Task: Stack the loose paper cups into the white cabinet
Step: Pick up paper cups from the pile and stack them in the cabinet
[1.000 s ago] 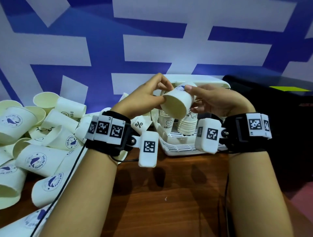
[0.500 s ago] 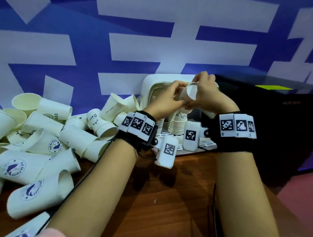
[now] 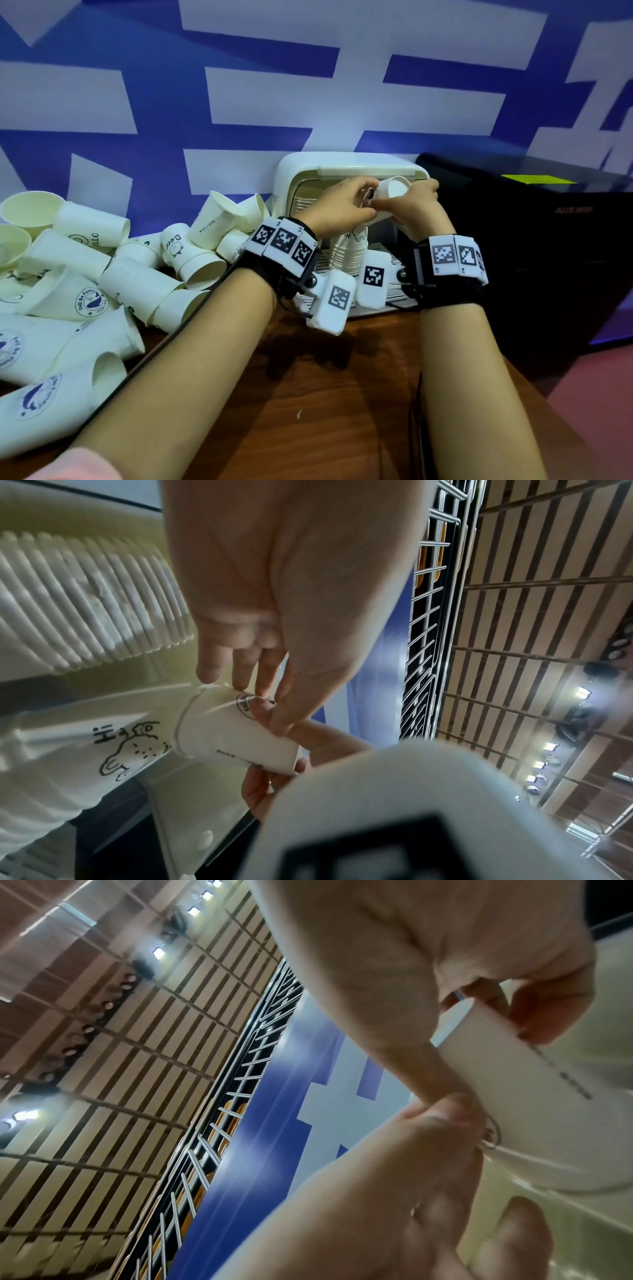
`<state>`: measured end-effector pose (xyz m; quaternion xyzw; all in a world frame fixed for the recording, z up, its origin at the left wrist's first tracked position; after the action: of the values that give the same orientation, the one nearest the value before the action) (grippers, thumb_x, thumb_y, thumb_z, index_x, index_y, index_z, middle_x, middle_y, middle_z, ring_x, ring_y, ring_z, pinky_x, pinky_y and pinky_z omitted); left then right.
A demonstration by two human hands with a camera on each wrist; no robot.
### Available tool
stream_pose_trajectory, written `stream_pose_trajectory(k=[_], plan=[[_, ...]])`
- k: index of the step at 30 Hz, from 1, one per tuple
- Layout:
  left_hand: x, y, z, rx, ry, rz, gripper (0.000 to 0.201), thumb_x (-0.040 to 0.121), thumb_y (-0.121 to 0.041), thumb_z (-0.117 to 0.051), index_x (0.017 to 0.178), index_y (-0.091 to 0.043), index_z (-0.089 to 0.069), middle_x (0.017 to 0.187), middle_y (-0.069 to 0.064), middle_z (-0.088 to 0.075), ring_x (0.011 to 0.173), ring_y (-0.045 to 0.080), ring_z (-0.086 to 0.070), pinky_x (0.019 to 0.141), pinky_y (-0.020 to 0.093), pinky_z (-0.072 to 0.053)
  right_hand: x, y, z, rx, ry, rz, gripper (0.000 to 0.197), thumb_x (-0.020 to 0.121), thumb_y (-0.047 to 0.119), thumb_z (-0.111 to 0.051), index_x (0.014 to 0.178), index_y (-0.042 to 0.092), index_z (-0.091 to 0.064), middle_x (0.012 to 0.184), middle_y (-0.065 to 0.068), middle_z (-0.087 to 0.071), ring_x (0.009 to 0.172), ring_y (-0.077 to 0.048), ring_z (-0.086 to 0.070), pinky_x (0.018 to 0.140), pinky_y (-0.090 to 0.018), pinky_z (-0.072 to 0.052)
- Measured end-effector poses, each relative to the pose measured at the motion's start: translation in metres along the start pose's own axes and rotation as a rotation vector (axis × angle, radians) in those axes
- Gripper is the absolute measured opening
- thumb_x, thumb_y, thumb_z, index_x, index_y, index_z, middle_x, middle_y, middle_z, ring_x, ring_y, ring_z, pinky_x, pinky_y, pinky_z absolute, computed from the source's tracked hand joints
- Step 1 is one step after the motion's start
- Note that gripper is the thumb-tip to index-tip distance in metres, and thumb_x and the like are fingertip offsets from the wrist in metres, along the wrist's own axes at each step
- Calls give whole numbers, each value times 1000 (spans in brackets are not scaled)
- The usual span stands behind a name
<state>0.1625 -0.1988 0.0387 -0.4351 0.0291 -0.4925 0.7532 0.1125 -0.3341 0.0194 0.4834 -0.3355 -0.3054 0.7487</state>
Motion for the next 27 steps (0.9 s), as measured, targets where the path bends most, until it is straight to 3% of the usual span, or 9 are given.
stream_pose_trajectory(k=[2,7,10,12,16,19,21,24,27], plan=[[-1,0,-3,63,29,10,56,86,-17,-64,138,-18,-45,139,2,-50,127,17,-47,108,37,-38,3,-6,-5,134,34,-24,112,46,24,-92,129,3,-21,129,-16,-46,115,-26,-56,94,-42,-53],[-1,1,-5,143,47,22,58,90,-17,-61,143,-17,-38,144,5,-44,130,18,-43,103,28,-36,13,-15,-14,271,114,-13,84,64,11,-89,126,1,-32,117,-16,-58,105,-24,-64,85,-35,-57],[-1,7,-7,106,69,64,56,90,-17,-61,142,-17,-38,143,6,-44,128,20,-45,104,34,-40,18,-18,-18,282,140,13,70,66,10,-87,118,3,-41,117,-19,-60,105,-28,-65,82,-34,-57],[-1,11,-10,115,84,89,61,90,-18,-61,145,-17,-34,144,6,-42,128,21,-44,105,37,-41,20,-19,-18,278,146,18,66,68,9,-86,117,5,-43,116,-17,-60,105,-27,-64,81,-33,-57],[1,12,-10,154,87,122,64,91,-21,-60,147,-17,-29,145,6,-41,128,20,-44,104,33,-40,22,-18,-21,306,182,48,65,70,10,-86,122,3,-48,116,-16,-62,103,-25,-65,65,-23,-53],[3,12,-11,153,102,143,62,92,-22,-59,145,-14,-29,142,7,-44,124,20,-47,104,36,-41,22,-17,-22,307,187,73,56,73,13,-83,119,6,-52,114,-14,-64,101,-23,-65,71,-25,-54],[5,12,-11,133,109,167,63,92,-22,-59,146,-13,-28,141,8,-45,123,21,-48,103,36,-43,21,-18,-23,345,191,92,53,76,12,-81,121,7,-53,113,-13,-66,99,-22,-65,69,-23,-53],[8,20,-16,109,151,239,71,90,-22,-61,148,-13,-19,143,11,-42,124,25,-48,104,41,-44,21,-18,-27,383,233,108,53,79,11,-78,125,7,-54,115,-13,-66,99,-22,-65,60,-17,-50],[11,28,-22,148,188,326,85,79,-33,-65,147,-19,-16,138,15,-45,120,30,-51,100,47,-46,23,-20,-29,388,267,99,49,81,12,-77,124,10,-54,118,-12,-65,107,-25,-65,65,-20,-52]])
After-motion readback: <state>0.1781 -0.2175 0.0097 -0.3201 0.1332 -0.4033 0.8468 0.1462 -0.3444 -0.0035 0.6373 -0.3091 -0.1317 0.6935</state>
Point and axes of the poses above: each hand's wrist, its own x-axis towards the middle knuckle, its own z-axis out of the back of the hand, y = z × x, the point moved 9 cm from there along x, towards the middle knuckle
